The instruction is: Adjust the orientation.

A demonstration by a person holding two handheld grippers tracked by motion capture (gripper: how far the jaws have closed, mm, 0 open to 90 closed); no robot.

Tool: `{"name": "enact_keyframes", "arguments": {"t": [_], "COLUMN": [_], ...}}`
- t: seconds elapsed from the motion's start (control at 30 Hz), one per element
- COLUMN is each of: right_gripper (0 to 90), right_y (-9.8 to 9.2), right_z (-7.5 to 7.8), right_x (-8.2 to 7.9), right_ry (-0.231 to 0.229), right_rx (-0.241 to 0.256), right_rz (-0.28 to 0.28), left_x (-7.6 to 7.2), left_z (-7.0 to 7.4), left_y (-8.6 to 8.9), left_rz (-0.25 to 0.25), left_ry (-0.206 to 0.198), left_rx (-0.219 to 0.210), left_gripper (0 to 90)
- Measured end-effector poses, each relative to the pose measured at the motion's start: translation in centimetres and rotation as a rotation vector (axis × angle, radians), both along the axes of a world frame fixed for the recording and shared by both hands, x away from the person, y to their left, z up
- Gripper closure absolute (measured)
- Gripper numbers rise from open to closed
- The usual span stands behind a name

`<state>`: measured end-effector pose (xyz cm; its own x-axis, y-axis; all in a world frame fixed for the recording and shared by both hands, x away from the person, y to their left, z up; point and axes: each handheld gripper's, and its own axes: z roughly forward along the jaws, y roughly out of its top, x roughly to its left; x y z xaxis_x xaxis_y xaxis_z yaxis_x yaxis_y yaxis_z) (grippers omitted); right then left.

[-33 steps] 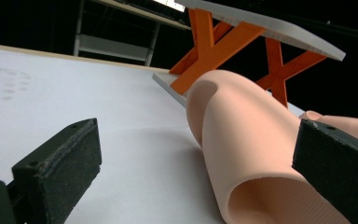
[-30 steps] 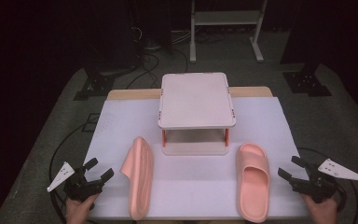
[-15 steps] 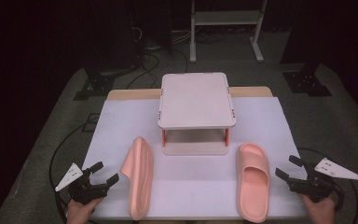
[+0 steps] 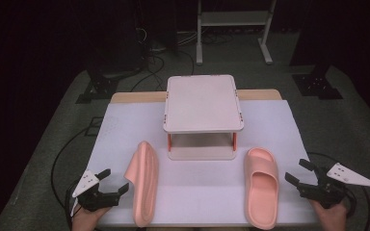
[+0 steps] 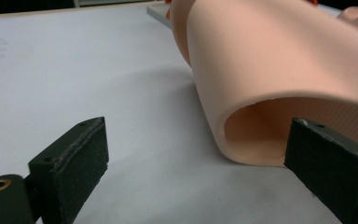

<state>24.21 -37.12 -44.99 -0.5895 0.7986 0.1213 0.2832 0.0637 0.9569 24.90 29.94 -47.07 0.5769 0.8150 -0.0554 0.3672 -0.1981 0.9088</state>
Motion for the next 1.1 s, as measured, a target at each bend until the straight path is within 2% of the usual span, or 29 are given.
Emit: {"name": "enact_keyframes", "arguments": {"t": [0.13, 0.17, 0.37, 0.53, 0.67, 0.77, 0.93, 1.03, 1.1], "right_gripper": [15.1, 15.1, 15.1, 15.3, 15.4, 15.4, 15.4, 15.4, 15.4], "right_y": [0.2, 0.2, 0.4, 0.2, 0.3, 0.5, 0.4, 0.3, 0.3], "right_z": [0.0, 0.0, 0.1, 0.1, 0.2, 0.1, 0.1, 0.0, 0.0], "right_x": [-0.1, -0.2, -0.6, -1.0, -1.0, -0.9, -0.8, -0.6, -0.6], "right_ry": [0.005, 0.005, -0.003, -0.007, -0.010, -0.005, -0.005, -0.006, -0.005], "right_rx": [0.000, 0.003, -0.011, -0.012, -0.013, -0.023, -0.021, -0.022, -0.022], "right_rz": [-0.002, 0.000, 0.000, -0.011, -0.012, -0.007, -0.010, -0.010, -0.009], "left_x": [0.4, 0.6, 1.5, 1.9, 1.9, 1.9, 2.2, 2.6, 2.8], "left_z": [0.0, 0.0, 0.1, 0.3, 0.5, 0.9, 1.4, 1.5, 1.4], "left_y": [-0.6, -0.9, -2.4, -3.3, -3.8, -4.4, -6.0, -6.9, -7.5], "left_rz": [-0.013, -0.019, -0.035, -0.078, -0.099, -0.113, -0.139, -0.139, -0.137], "left_ry": [0.025, 0.025, 0.062, 0.062, 0.064, 0.051, 0.036, 0.034, 0.033], "left_rx": [0.024, 0.022, 0.028, -0.023, -0.039, -0.048, -0.078, -0.072, -0.053], "left_gripper": [8.8, 11.9, 14.6, 18.1, 18.1, 18.1, 18.1, 18.2, 18.2]}}
